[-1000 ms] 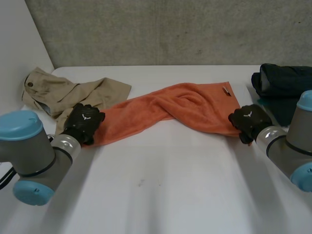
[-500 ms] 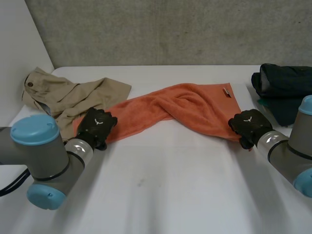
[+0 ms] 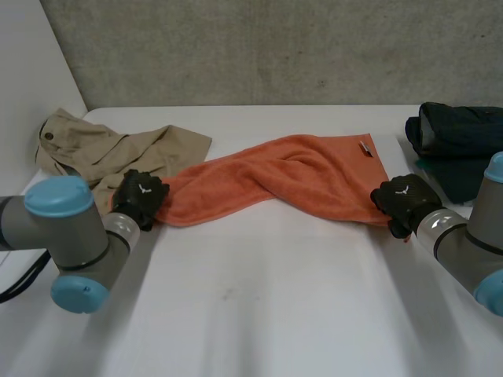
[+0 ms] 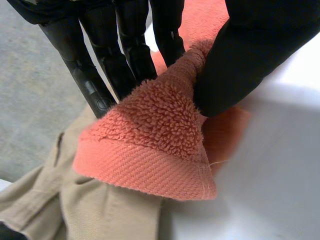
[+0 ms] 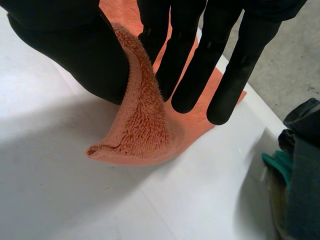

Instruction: Fold the laundry.

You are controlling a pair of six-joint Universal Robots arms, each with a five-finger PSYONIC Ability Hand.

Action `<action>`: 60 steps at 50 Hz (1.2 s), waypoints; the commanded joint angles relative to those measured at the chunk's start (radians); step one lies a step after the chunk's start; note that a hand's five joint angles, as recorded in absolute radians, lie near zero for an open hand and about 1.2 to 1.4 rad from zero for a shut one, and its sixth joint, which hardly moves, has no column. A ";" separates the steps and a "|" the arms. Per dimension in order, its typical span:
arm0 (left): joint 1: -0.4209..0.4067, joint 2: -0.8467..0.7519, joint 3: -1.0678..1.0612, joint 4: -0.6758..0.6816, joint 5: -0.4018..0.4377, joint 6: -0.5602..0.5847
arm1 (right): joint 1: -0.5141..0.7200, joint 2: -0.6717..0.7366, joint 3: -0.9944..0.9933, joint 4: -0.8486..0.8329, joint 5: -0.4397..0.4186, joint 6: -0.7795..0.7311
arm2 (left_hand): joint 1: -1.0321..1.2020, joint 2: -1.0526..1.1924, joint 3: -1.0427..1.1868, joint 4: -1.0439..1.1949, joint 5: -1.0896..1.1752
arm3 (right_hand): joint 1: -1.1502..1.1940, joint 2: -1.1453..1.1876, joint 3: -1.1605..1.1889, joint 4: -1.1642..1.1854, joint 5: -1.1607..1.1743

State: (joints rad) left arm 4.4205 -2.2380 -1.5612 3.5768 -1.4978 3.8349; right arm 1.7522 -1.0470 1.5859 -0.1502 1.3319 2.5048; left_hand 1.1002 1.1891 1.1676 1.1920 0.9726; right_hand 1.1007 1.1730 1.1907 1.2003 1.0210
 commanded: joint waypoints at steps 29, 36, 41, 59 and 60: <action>0.117 0.658 0.244 -0.714 0.004 -0.236 | -0.217 -0.441 -0.428 0.658 -0.082 -0.212 | 0.296 0.207 0.229 0.204 0.249 | 0.296 0.223 0.206 0.196 0.201; 0.105 0.413 0.242 -0.713 0.002 -0.219 | -0.178 -0.292 -0.406 0.641 -0.074 -0.208 | 0.296 0.207 0.229 0.204 0.249 | 0.296 0.223 0.206 0.196 0.201; 0.089 0.183 0.399 -0.687 -0.002 -0.199 | -0.093 -0.108 -0.464 0.523 0.015 -0.186 | 0.296 0.207 0.229 0.204 0.249 | 0.296 0.223 0.206 0.196 0.201; 0.028 0.104 0.636 0.171 -0.001 -0.224 | 0.023 -0.143 -0.512 -0.322 0.184 0.126 | 0.296 0.207 0.229 0.204 0.249 | 0.296 0.223 0.206 0.196 0.201; 0.028 0.107 0.623 0.169 0.001 -0.222 | 0.024 -0.139 -0.492 -0.303 0.165 0.126 | 0.296 0.207 0.229 0.204 0.249 | 0.296 0.223 0.206 0.196 0.201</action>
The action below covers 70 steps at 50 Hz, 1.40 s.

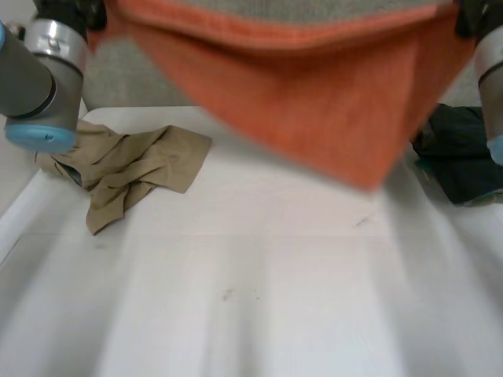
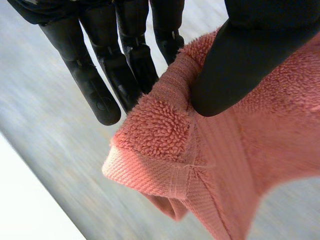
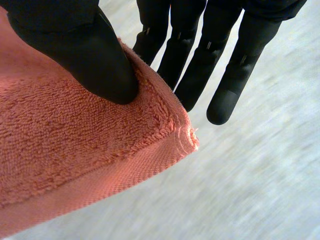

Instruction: Fold the laundry.

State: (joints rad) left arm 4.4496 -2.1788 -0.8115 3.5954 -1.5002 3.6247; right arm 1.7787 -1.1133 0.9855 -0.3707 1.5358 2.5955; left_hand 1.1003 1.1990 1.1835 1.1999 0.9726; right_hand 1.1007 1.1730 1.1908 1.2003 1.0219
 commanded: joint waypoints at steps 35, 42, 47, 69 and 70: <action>-0.015 0.123 -0.847 -0.078 0.008 0.192 | -0.065 0.050 0.533 0.245 -0.203 -0.074 | -0.276 -0.375 -0.359 -0.376 -0.323 | 0.296 0.223 0.205 0.196 0.200; -0.013 0.097 -0.831 -0.080 0.012 0.192 | -0.071 0.047 0.536 0.246 -0.206 -0.077 | -0.443 -0.542 -0.527 -0.543 -0.490 | 0.296 0.223 0.205 0.196 0.200; -0.016 0.018 -0.805 -0.084 0.030 0.190 | -0.082 0.047 0.526 0.248 -0.201 -0.078 | -0.452 -0.551 -0.536 -0.552 -0.499 | 0.296 0.223 0.205 0.196 0.200; 0.062 -0.067 -0.626 -0.225 0.112 0.199 | -0.133 0.079 0.444 0.277 -0.204 -0.068 | -0.446 -0.545 -0.530 -0.546 -0.493 | 0.296 0.223 0.205 0.196 0.200; 0.062 -0.069 -0.623 -0.225 0.112 0.198 | -0.133 0.079 0.444 0.279 -0.206 -0.069 | -0.446 -0.545 -0.530 -0.546 -0.493 | 0.296 0.223 0.205 0.196 0.200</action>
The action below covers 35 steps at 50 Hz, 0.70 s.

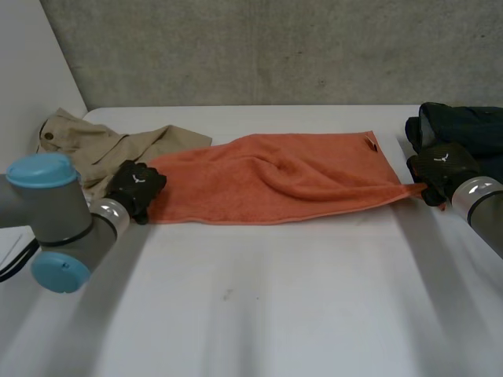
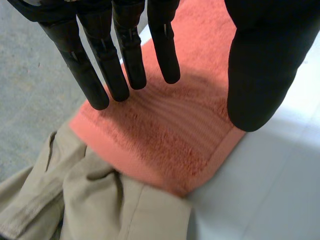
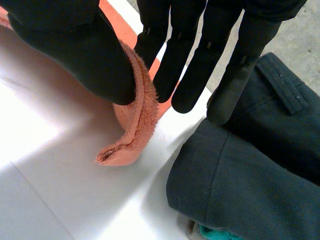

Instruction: Fold the laundry.

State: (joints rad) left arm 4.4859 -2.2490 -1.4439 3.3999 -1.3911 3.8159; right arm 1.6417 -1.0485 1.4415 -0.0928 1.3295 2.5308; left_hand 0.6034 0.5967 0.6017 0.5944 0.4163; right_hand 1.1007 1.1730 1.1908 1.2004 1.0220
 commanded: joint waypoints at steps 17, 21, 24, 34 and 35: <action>0.030 -0.116 0.126 -0.027 0.007 0.008 | 0.009 0.044 -0.006 0.001 0.002 -0.015 | 0.103 0.110 0.105 0.112 0.116 | 0.296 0.223 0.205 0.196 0.200; 0.032 -0.139 0.158 -0.028 0.007 0.007 | 0.009 0.044 -0.004 0.001 -0.001 -0.015 | 0.393 0.400 0.395 0.402 0.406 | 0.296 0.223 0.205 0.196 0.200; 0.027 -0.133 0.171 -0.027 0.003 0.007 | 0.007 0.042 -0.004 0.001 0.003 -0.015 | 0.793 0.800 0.795 0.802 0.805 | 0.296 0.223 0.205 0.196 0.200; -0.034 0.250 0.116 -0.137 -0.046 -0.175 | -0.009 -0.037 -0.024 0.053 0.011 -0.026 | 0.793 0.800 0.795 0.802 0.805 | 0.296 0.223 0.205 0.196 0.200; -0.037 0.284 0.114 -0.155 -0.049 -0.197 | -0.013 -0.065 -0.030 0.076 0.011 -0.035 | 0.793 0.800 0.795 0.802 0.805 | 0.296 0.223 0.205 0.196 0.200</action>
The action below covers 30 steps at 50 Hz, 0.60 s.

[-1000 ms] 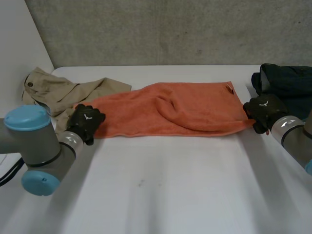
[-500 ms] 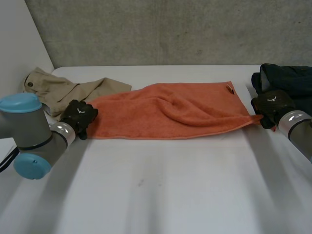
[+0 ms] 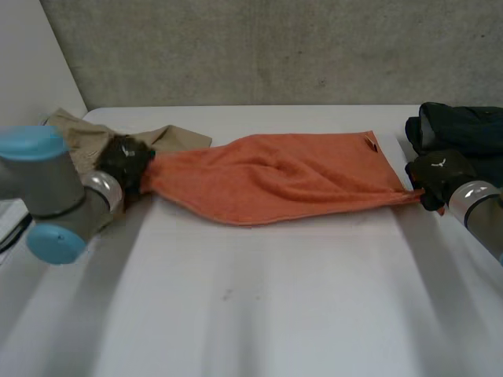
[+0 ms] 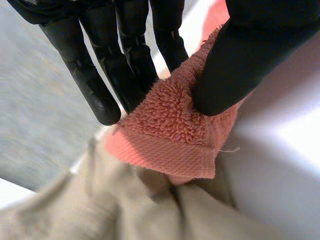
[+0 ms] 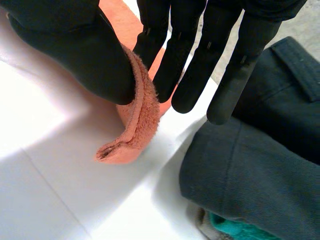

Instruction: Fold the laundry.

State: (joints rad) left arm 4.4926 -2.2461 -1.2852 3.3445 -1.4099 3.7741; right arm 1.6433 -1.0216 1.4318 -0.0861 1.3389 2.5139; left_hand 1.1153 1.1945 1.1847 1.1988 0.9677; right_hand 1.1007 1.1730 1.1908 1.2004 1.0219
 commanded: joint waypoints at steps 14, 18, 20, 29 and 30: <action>-0.010 0.585 0.021 -0.611 -0.024 -0.212 | -0.097 -0.499 -0.202 0.469 -0.012 -0.227 | 0.281 0.202 0.212 0.197 0.254 | 0.296 0.223 0.205 0.196 0.200; -0.001 0.538 -0.017 -0.597 -0.029 -0.211 | -0.105 -0.459 -0.189 0.523 -0.020 -0.247 | 0.281 0.202 0.212 0.197 0.254 | 0.296 0.223 0.205 0.196 0.200; 0.016 0.463 -0.037 -0.550 -0.030 -0.198 | -0.106 -0.376 -0.180 0.532 -0.020 -0.257 | 0.281 0.202 0.212 0.197 0.254 | 0.296 0.223 0.205 0.196 0.200; 0.039 0.154 0.061 -0.340 -0.030 -0.048 | -0.088 -0.095 -0.313 0.490 0.025 -0.274 | 0.281 0.202 0.212 0.197 0.254 | 0.296 0.223 0.205 0.196 0.200; 0.033 0.133 0.090 -0.308 -0.030 -0.034 | -0.079 -0.074 -0.339 0.468 0.031 -0.259 | 0.281 0.202 0.212 0.197 0.254 | 0.296 0.223 0.205 0.196 0.200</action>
State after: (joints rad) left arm 4.5305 -1.9380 -1.3043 2.8818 -1.4426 3.6399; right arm 1.5429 -1.2571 1.2062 0.4442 1.3372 2.2348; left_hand 1.1254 1.1985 1.1906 1.1997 0.9843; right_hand 1.1007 1.1730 1.1908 1.2004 1.0222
